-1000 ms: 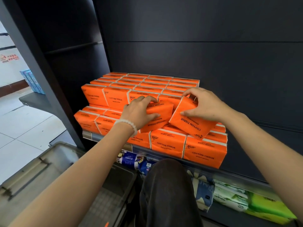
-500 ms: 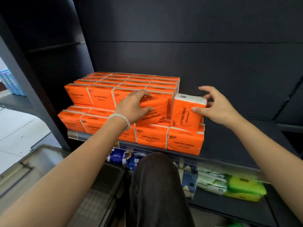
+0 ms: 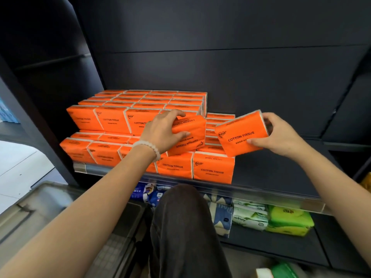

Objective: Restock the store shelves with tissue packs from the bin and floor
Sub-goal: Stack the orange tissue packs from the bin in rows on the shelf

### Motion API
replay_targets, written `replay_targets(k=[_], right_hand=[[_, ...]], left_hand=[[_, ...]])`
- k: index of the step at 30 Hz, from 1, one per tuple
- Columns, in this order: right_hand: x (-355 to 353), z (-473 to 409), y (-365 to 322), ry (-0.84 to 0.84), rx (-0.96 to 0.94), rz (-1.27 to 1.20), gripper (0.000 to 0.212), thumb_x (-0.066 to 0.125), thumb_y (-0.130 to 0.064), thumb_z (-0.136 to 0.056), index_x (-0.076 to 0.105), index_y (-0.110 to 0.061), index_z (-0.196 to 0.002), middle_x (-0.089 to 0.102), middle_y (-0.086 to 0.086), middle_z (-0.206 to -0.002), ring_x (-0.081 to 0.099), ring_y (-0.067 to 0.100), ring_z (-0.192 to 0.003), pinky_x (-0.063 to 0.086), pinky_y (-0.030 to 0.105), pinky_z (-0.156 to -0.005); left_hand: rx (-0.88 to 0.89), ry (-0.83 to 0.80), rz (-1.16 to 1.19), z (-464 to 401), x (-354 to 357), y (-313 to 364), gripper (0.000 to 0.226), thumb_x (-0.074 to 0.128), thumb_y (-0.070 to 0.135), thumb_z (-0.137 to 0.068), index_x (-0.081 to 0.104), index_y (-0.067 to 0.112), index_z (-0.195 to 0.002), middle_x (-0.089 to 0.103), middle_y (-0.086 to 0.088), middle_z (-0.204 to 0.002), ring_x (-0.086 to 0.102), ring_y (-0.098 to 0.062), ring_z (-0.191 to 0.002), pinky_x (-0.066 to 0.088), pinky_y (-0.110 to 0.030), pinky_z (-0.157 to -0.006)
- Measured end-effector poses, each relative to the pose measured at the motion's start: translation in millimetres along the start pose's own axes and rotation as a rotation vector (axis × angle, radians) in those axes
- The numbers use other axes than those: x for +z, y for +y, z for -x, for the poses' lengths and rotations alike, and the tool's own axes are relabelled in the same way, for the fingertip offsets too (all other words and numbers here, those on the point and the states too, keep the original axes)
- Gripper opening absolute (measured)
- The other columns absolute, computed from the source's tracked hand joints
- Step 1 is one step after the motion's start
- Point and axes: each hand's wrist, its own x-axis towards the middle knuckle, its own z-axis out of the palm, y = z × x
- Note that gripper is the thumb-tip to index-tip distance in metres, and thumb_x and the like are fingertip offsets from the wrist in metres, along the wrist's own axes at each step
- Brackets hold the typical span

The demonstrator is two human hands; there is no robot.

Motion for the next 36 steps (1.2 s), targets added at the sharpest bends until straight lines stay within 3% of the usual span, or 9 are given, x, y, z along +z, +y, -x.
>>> replay_targets(k=[8,12,16,18,21,24,30,36], right_hand=[[0,-4,0,-0.040,-0.031,-0.042,0.082,0.082,-0.014,-0.070,0.034,-0.031,-0.135,0.050,-0.003,-0.116,0.053,0.015,-0.101,0.050,0.028,-0.074],[0,-6,-4,-0.054,-0.054,-0.054,0.069,0.082,-0.016,-0.069,0.041,-0.036,-0.121,0.053,-0.004,-0.111,0.055,0.016,-0.100,0.053,0.030,-0.072],[-1,-8,-6,-0.066,-0.038,-0.043,0.056,0.082,-0.021,-0.069,0.045,-0.030,-0.110,0.055,-0.004,-0.108,0.057,0.017,-0.099,0.056,0.038,-0.072],[-3,-8,-8,-0.063,-0.015,-0.042,0.052,0.081,-0.023,-0.070,0.045,-0.029,-0.108,0.055,-0.003,-0.109,0.057,0.017,-0.098,0.057,0.041,-0.070],[0,-9,-15,-0.048,-0.027,-0.056,0.048,0.080,-0.022,-0.072,0.044,-0.024,-0.105,0.053,-0.002,-0.107,0.056,0.019,-0.098,0.053,0.034,-0.070],[9,-9,-24,-0.035,-0.041,-0.106,0.047,0.079,-0.023,-0.074,0.043,-0.021,-0.104,0.052,-0.004,-0.102,0.056,0.018,-0.097,0.051,0.032,-0.071],[29,-9,-38,-0.092,-0.052,-0.108,0.048,0.078,-0.025,-0.074,0.042,-0.022,-0.106,0.053,-0.005,-0.105,0.057,0.019,-0.100,0.055,0.040,-0.076],[41,-16,-51,-0.122,-0.048,-0.059,0.050,0.078,-0.024,-0.074,0.041,-0.025,-0.108,0.051,-0.004,-0.111,0.054,0.019,-0.103,0.055,0.040,-0.078]], left_hand=[[0.064,-0.262,-0.363,-17,7,14,0.077,0.062,0.053,-0.081,0.020,0.037,-0.144,0.043,-0.001,-0.140,0.042,-0.027,-0.129,0.034,-0.051,-0.102],[0.114,-0.333,-0.394,-28,13,27,0.070,0.058,0.047,-0.087,0.019,0.040,-0.145,0.044,-0.003,-0.138,0.043,-0.028,-0.127,0.037,-0.050,-0.098],[0.114,-0.277,-0.218,-36,0,24,0.059,0.063,0.039,-0.083,0.035,0.035,-0.135,0.049,-0.003,-0.129,0.051,-0.029,-0.116,0.044,-0.041,-0.092],[0.084,-0.181,-0.036,-35,-13,19,0.050,0.068,0.030,-0.080,0.042,0.025,-0.121,0.055,-0.004,-0.110,0.055,-0.027,-0.100,0.041,-0.030,-0.079],[-0.005,-0.042,0.169,-27,-29,7,0.043,0.072,0.024,-0.079,0.036,0.017,-0.100,0.048,0.004,-0.081,0.047,-0.015,-0.070,0.032,-0.027,-0.057],[-0.089,0.019,0.250,-15,-31,-9,0.045,0.073,0.025,-0.080,0.032,0.015,-0.096,0.044,0.008,-0.078,0.042,-0.005,-0.064,0.032,-0.019,-0.053],[-0.124,-0.054,0.215,10,-25,-52,0.058,0.072,0.025,-0.081,0.037,0.025,-0.128,0.052,-0.009,-0.120,0.053,-0.022,-0.097,0.044,-0.031,-0.081],[-0.106,-0.111,-0.008,9,-32,-62,0.071,0.072,0.039,-0.077,0.037,0.028,-0.137,0.044,-0.003,-0.137,0.046,-0.024,-0.122,0.043,-0.043,-0.099]])
